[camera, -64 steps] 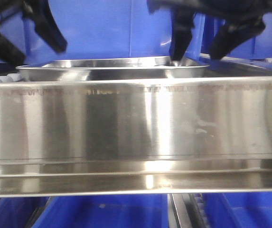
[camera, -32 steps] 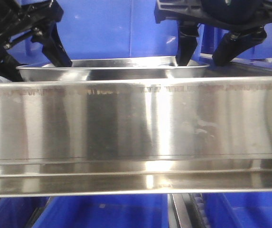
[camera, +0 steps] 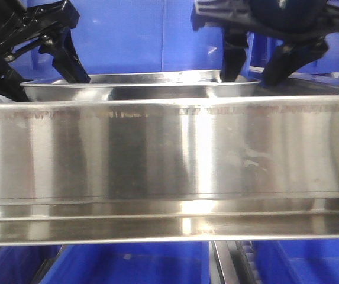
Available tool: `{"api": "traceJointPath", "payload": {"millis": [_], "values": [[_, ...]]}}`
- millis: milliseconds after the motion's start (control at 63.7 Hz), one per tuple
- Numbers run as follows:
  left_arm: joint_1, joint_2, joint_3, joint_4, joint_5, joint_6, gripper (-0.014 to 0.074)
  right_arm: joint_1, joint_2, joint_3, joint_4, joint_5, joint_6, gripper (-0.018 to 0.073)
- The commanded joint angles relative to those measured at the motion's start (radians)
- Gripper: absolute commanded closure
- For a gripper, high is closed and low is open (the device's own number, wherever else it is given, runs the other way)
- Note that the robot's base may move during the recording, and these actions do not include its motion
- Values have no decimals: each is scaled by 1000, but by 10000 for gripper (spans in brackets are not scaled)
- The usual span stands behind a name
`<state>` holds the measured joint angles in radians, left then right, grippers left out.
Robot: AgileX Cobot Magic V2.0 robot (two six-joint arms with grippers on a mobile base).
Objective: Stack silver trays without gaps
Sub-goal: 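Close both grippers on the silver tray's rims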
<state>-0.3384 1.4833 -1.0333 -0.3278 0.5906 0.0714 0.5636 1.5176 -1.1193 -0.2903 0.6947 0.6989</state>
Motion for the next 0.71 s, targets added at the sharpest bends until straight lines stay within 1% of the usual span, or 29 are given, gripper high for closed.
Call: {"api": "traceJointPath", "payload": {"millis": [0,330,424,502,612,691], "values": [[2,-1,-7,0,-13,-5,174,5,14,-8,-3,-2,-10,388],[6,-1,-7,21,-9,-5,176,28,35,-8,15,-18,-20,387],[8,-1,-7,25,-7,-28,195,28,35,-8,17,-15,-20,388],[8,-1,-7,25,-7,-29,237,28,35,-8,17,-11,-20,389],[8,-1,-7,25,-3,-29,344,28,35,-8,17,-7,-20,389],[8,-1,-7,25,5,-29,400,28,35,-8,17,-7,-20,389]]}}
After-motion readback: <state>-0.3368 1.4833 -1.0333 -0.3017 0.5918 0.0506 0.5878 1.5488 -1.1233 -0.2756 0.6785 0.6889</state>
